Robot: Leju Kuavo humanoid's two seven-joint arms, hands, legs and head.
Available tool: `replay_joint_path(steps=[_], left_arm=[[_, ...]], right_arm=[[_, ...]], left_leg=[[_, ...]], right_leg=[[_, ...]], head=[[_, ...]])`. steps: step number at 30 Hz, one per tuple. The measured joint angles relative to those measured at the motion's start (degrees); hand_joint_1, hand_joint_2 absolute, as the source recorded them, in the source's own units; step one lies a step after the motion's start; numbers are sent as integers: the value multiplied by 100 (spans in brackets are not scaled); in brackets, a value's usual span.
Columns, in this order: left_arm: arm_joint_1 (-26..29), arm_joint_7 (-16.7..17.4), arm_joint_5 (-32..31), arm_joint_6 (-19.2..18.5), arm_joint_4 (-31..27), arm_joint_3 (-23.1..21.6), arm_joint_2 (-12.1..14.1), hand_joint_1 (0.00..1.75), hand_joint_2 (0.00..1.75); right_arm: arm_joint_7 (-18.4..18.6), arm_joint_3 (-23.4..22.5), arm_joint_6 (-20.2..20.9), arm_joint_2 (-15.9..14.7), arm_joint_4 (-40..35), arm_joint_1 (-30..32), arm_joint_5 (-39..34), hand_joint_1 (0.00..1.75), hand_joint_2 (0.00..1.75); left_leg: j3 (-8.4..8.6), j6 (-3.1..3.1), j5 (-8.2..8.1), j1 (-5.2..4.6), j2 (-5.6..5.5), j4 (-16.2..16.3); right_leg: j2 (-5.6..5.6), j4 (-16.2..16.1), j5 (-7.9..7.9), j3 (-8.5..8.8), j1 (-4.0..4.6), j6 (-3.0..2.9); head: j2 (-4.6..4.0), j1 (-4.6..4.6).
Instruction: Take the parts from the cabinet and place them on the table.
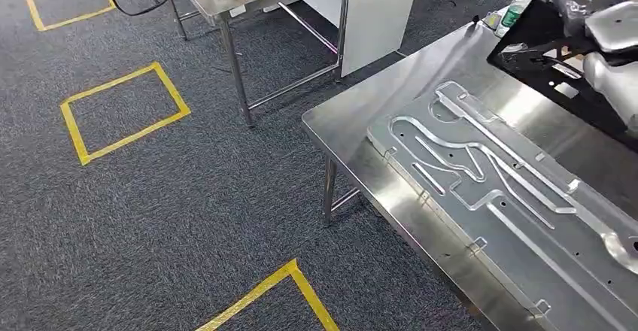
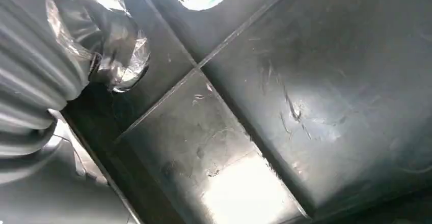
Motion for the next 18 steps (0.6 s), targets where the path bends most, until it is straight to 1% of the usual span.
replay_joint_path(steps=[6, 7, 10, 14, 16, 18], left_arm=[[2, -2, 11, 0, 0, 35, 0, 0, 175], [3, 4, 11, 0, 0, 39, 0, 0, 175], [0, 4, 2, -53, 0, 39, 0, 0, 175], [-1, -22, 17, -92, 0, 42, 0, 0, 175], [2, -42, 15, -113, 0, 42, 0, 0, 175], [0, -57, 0, -136, 0, 42, 0, 0, 175]], right_arm=[[15, -81, 9, 74, -55, 59, 20, 175, 175], [13, -96, 48, 85, -63, 65, 29, 175, 175], [-74, -166, 341, 179, -63, 84, 20, 175, 175], [-125, -234, 402, 243, -129, 195, 15, 175, 175], [-120, -243, 402, 309, -158, 263, 24, 175, 175], [-8, -247, 409, 468, -157, 330, 68, 175, 175]], left_leg=[[2, 6, 12, 0, -8, -7], [1, 6, 12, 0, -8, -8], [4, 5, 13, 1, -2, -11], [6, 3, 19, 2, -7, -17], [4, 3, 20, 3, -7, -19], [7, 1, 22, 3, 3, -20]], right_leg=[[-6, -11, 7, 8, 0, 8], [-5, -11, 8, 10, 0, 8], [0, -16, 11, 11, 0, 6], [-5, -27, 15, 19, 2, 12], [-5, -29, 19, 22, 2, 17], [5, -32, 25, 21, 2, 15]], head=[[0, 0], [0, 0], [0, 0], [0, 0], [0, 0], [0, 0]])
